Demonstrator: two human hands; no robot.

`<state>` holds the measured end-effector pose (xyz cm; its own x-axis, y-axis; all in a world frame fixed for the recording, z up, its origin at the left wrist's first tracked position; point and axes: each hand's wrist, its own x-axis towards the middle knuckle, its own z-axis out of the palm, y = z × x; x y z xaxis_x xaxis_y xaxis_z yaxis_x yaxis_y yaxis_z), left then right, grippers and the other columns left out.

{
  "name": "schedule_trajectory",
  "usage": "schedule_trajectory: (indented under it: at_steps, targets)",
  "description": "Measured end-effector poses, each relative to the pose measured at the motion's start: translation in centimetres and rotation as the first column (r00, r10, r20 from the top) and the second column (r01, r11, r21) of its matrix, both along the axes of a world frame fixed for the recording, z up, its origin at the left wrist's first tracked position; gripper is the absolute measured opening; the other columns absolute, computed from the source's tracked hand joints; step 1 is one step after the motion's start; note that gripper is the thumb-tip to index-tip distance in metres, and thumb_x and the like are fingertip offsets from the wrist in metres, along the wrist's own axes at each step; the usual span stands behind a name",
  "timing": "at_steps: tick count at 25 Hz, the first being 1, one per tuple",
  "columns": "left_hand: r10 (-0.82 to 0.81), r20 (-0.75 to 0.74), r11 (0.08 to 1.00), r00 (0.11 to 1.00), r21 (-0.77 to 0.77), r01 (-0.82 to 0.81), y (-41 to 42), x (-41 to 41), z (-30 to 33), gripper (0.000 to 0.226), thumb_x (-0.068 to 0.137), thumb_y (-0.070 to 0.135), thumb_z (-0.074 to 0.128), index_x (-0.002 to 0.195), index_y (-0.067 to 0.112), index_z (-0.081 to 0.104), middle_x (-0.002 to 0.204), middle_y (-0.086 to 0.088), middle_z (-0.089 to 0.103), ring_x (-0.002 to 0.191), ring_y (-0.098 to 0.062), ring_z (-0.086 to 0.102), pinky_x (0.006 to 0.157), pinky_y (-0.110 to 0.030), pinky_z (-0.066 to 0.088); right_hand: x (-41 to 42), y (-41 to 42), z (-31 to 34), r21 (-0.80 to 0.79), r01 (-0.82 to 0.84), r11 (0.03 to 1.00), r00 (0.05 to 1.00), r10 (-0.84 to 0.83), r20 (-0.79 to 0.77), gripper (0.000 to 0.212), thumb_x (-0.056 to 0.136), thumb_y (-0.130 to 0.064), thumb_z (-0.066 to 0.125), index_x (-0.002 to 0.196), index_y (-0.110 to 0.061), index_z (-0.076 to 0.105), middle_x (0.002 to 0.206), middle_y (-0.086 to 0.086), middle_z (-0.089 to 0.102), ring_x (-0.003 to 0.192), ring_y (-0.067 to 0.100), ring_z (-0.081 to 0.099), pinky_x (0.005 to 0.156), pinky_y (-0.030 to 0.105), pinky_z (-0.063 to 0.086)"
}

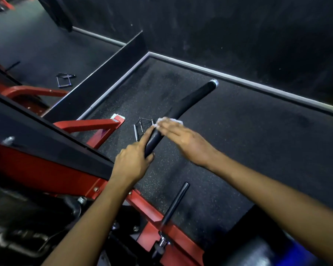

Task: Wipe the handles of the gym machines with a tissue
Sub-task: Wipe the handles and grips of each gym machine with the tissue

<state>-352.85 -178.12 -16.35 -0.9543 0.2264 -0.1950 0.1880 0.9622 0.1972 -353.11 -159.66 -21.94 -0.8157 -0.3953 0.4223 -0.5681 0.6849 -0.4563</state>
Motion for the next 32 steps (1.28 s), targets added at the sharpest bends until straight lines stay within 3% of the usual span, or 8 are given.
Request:
schedule_trajectory:
  at_steps: [2, 6, 11, 16, 19, 21, 26, 32]
  targets:
    - [-0.002, -0.006, 1.0, 1.0, 0.007, 0.002, 0.0, 0.0, -0.1, 0.079, 0.093, 0.034, 0.058, 0.151, 0.049, 0.005, 0.122, -0.014, 0.063, 0.11, -0.038, 0.06, 0.091, -0.044, 0.046, -2.4, 0.8, 0.7, 0.089, 0.004, 0.996, 1.0, -0.002, -0.03, 0.063, 0.075, 0.019, 0.038, 0.13, -0.007, 0.053, 0.139, 0.009, 0.05, 0.133, 0.026, 0.04, 0.113, 0.04, 0.022]
    - [-0.007, 0.003, 1.0, 1.0, 0.005, 0.007, 0.1, 0.8, -0.6, 0.076, 0.094, 0.032, 0.057, 0.15, 0.048, 0.009, 0.12, -0.012, 0.063, 0.107, -0.038, 0.06, 0.09, -0.044, 0.045, -5.6, 3.3, 1.0, 0.08, 0.477, 0.875, 0.822, -0.477, 0.311, 0.066, 0.08, 0.016, 0.046, 0.141, -0.008, 0.038, 0.149, 0.008, 0.034, 0.143, 0.028, 0.016, 0.118, 0.041, 0.011]
    - [-0.033, 0.009, 0.999, 0.999, 0.006, 0.033, 0.3, 1.3, -0.5, 0.076, 0.094, 0.031, 0.057, 0.151, 0.047, 0.009, 0.125, -0.012, 0.061, 0.111, -0.037, 0.058, 0.092, -0.043, 0.044, -0.6, 1.0, 0.7, 0.156, 0.116, 0.981, 0.992, -0.123, 0.035, 0.071, 0.067, 0.027, 0.05, 0.132, -0.003, 0.049, 0.139, 0.013, 0.047, 0.138, 0.031, 0.031, 0.114, 0.041, 0.014]
    - [-0.045, 0.054, 0.999, 0.998, 0.028, 0.043, 0.2, 1.8, -0.8, 0.081, 0.091, 0.034, 0.062, 0.151, 0.049, 0.009, 0.13, -0.009, 0.058, 0.117, -0.034, 0.056, 0.094, -0.041, 0.043, -3.2, 3.9, 0.4, 0.097, 0.517, 0.851, 0.818, -0.524, 0.237, 0.055, 0.085, 0.017, 0.034, 0.135, -0.004, 0.044, 0.144, 0.013, 0.04, 0.143, 0.028, 0.019, 0.117, 0.037, 0.012]
    - [-0.018, 0.061, 0.998, 0.998, -0.051, 0.022, -2.3, 3.9, 0.1, 0.083, 0.091, 0.043, 0.059, 0.147, 0.057, 0.0, 0.132, -0.004, 0.057, 0.117, -0.032, 0.057, 0.092, -0.039, 0.045, 1.0, -1.1, 0.7, 0.02, 0.216, 0.976, 0.973, -0.217, 0.073, 0.048, 0.083, 0.012, 0.032, 0.124, 0.002, 0.055, 0.131, 0.02, 0.053, 0.132, 0.034, 0.04, 0.112, 0.039, 0.025]
    - [-0.001, 0.009, 0.994, 1.0, -0.113, 0.002, -4.7, 5.8, 0.7, 0.077, 0.093, 0.052, 0.051, 0.145, 0.059, -0.005, 0.13, 0.002, 0.058, 0.113, -0.03, 0.06, 0.087, -0.037, 0.046, 1.5, -2.0, 1.3, 0.166, -0.054, 0.985, 0.993, 0.071, -0.093, 0.045, 0.079, 0.01, 0.037, 0.117, 0.002, 0.061, 0.123, 0.019, 0.06, 0.121, 0.033, 0.052, 0.107, 0.04, 0.033]
    - [0.024, -0.04, 0.987, 0.999, -0.155, -0.03, -7.8, 8.4, 0.8, 0.064, 0.096, 0.06, 0.029, 0.146, 0.054, -0.011, 0.116, 0.0, 0.058, 0.101, -0.029, 0.062, 0.073, -0.036, 0.04, -1.7, 0.8, 1.8, 0.109, 0.375, 0.921, 0.906, -0.389, 0.166, 0.057, 0.091, 0.01, 0.031, 0.143, -0.012, 0.037, 0.153, 0.006, 0.029, 0.142, 0.021, 0.022, 0.118, 0.041, 0.018]
    - [-0.031, -0.05, 0.98, 0.998, -0.196, 0.021, -8.1, 8.6, 0.6, 0.062, 0.098, 0.058, 0.022, 0.15, 0.046, -0.009, 0.112, -0.005, 0.056, 0.097, -0.03, 0.064, 0.079, -0.041, 0.048, 2.8, -6.1, 0.9, 0.131, -0.011, 0.991, 0.998, 0.003, 0.063, 0.048, 0.076, 0.015, 0.051, 0.121, 0.001, 0.06, 0.128, 0.02, 0.057, 0.122, 0.033, 0.052, 0.106, 0.036, 0.03]
